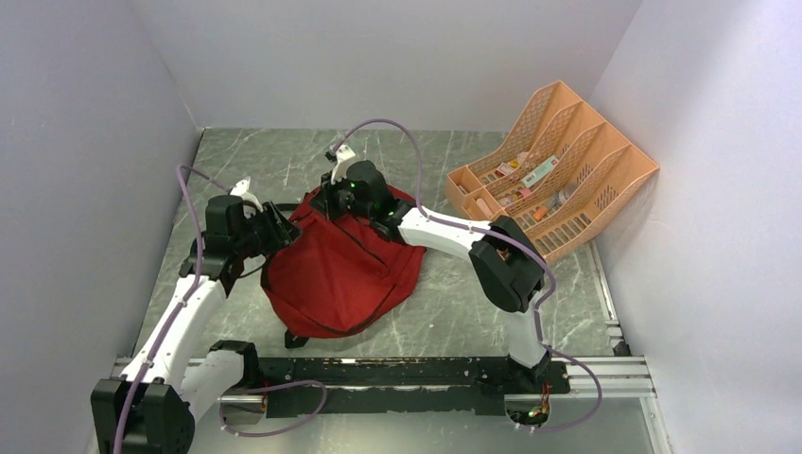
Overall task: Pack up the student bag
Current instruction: Zip the student bag at the center of the board.
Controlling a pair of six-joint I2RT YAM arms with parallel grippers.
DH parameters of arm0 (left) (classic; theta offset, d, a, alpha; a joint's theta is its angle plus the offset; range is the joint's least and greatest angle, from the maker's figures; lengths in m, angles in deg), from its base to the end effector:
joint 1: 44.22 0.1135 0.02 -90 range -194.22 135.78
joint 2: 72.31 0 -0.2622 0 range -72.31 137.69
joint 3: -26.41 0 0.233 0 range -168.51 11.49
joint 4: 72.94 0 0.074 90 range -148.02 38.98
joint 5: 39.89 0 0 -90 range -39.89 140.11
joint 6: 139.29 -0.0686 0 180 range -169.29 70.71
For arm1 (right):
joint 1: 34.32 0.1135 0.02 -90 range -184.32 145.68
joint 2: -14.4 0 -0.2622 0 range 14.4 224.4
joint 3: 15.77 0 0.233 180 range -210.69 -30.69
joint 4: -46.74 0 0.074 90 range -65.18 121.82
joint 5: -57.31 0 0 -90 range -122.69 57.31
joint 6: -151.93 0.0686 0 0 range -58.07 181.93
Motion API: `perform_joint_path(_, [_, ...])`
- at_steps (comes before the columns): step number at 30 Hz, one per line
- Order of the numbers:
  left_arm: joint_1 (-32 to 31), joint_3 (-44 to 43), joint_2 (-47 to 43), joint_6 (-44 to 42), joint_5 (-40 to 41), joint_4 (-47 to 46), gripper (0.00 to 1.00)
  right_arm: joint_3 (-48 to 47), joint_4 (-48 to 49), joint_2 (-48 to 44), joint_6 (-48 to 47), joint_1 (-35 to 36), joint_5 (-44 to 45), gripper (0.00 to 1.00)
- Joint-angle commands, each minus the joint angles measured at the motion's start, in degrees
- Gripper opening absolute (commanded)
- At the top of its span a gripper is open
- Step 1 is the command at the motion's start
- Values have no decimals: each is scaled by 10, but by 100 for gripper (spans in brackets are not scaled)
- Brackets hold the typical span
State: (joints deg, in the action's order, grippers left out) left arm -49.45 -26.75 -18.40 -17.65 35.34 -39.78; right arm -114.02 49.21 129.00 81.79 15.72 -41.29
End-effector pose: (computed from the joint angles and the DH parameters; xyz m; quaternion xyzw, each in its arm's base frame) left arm 0.2125 -0.0370 0.2440 -0.1411 0.8659 -0.2551 0.4065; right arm 0.3071 0.3825 0.2523 -0.2490 0.7460 0.4006 0.4701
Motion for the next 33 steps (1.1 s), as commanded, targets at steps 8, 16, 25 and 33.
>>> perform_joint_path(8, [1, 87, -50, -157, -33, -266, 50, -23, -25, -2, 37, -13, -46, 0])
perform_joint_path(16, [0, 113, -33, -318, -140, -350, 49, -30, -40, 0, 34, -14, -63, 0])
perform_joint_path(25, [-53, 82, -4, -467, -97, -224, 54, -38, -45, 1, 41, -19, -76, 0])
perform_joint_path(33, [-70, 93, 30, -486, -56, -243, 58, -42, -47, 3, 45, -22, -93, 0])
